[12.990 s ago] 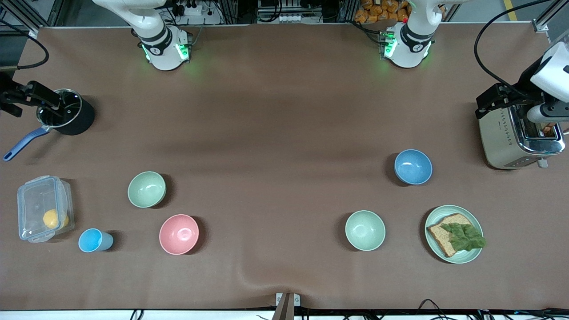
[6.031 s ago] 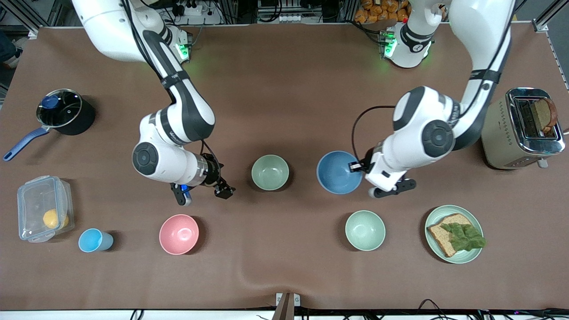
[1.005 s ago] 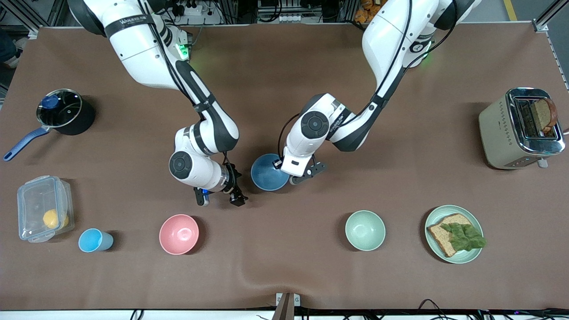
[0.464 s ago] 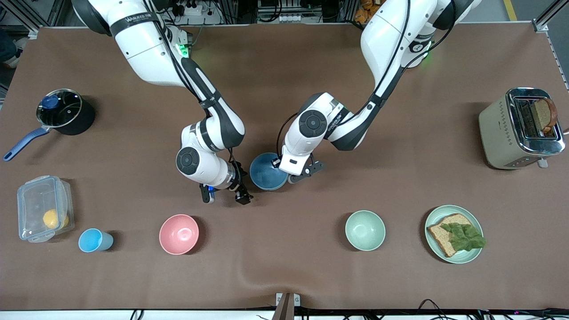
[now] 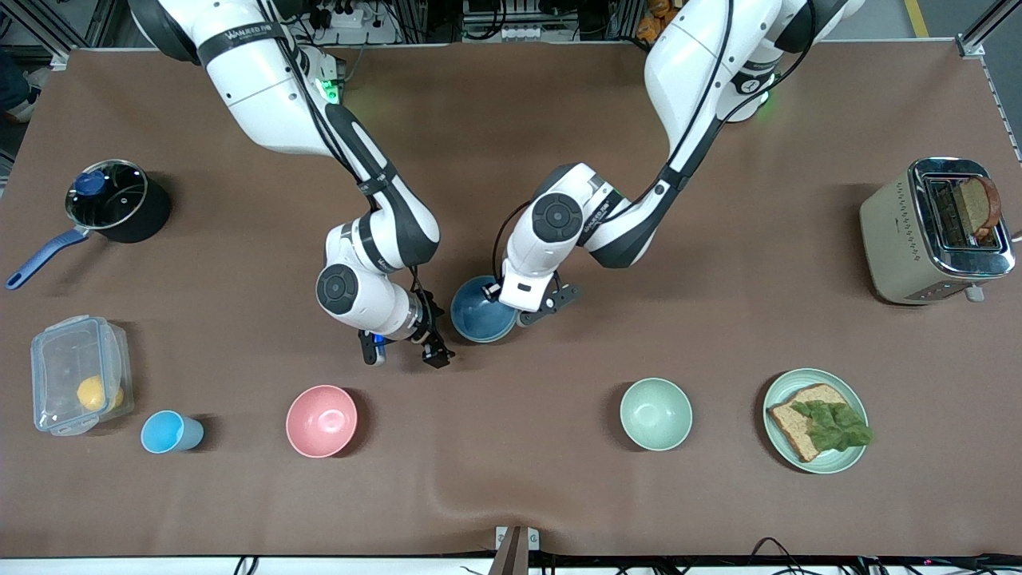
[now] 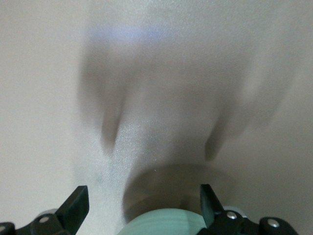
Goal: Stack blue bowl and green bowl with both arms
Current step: 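Open the left gripper and lift it off the stacked bowls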
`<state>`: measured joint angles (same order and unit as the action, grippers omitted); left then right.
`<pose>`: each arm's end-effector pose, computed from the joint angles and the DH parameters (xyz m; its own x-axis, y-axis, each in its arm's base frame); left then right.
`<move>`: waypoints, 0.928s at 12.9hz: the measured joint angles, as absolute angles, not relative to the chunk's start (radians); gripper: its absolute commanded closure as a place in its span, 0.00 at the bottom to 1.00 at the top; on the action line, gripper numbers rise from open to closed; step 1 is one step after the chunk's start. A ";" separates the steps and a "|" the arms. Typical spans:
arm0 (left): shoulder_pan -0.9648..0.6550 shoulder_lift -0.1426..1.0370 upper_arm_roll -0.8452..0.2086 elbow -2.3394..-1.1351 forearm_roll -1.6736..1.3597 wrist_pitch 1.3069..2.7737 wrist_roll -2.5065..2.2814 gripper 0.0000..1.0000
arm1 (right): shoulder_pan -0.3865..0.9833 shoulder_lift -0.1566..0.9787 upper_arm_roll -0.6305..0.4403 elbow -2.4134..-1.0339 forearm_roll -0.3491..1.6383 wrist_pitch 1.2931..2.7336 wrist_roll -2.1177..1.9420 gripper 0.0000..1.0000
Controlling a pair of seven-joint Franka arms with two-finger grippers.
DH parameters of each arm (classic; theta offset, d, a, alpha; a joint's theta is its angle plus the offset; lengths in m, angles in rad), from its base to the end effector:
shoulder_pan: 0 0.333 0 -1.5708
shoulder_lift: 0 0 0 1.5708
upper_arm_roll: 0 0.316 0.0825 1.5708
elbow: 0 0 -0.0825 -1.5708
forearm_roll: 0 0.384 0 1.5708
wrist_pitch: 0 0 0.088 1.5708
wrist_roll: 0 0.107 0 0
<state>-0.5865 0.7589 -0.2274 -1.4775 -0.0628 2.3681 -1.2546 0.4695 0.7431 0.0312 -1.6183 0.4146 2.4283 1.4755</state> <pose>0.5252 -0.5111 0.2494 0.8477 0.5081 -0.1522 0.5296 -0.8264 0.1912 0.6134 0.3341 0.1945 0.2703 -0.9149 -0.2998 -0.9619 -0.2697 -0.0443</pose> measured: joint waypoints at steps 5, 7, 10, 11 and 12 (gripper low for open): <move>-0.480 0.584 -0.211 -1.456 0.046 2.235 -1.253 0.00 | 0.470 0.743 0.031 -1.619 0.415 2.430 1.475 0.00; -0.390 0.472 -0.210 -1.452 0.064 2.070 -1.152 0.00 | 0.469 0.743 0.029 -1.618 0.406 2.429 1.453 0.00; -0.263 0.332 -0.206 -1.451 0.068 1.849 -0.884 0.00 | 0.457 0.724 0.003 -1.604 0.358 2.336 1.293 0.00; -0.214 0.289 -0.205 -1.451 0.068 1.800 -0.777 0.00 | 0.440 0.704 -0.015 -1.597 0.349 2.289 1.206 0.00; -0.166 0.252 -0.205 -1.451 0.069 1.762 -0.674 0.00 | 0.411 0.676 -0.026 -1.588 0.347 2.235 1.103 0.00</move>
<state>-0.1662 0.2515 -0.2054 -1.4510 0.0686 1.7622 -0.6743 0.4107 0.6756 -0.0264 -1.5883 0.3471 2.2351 1.1028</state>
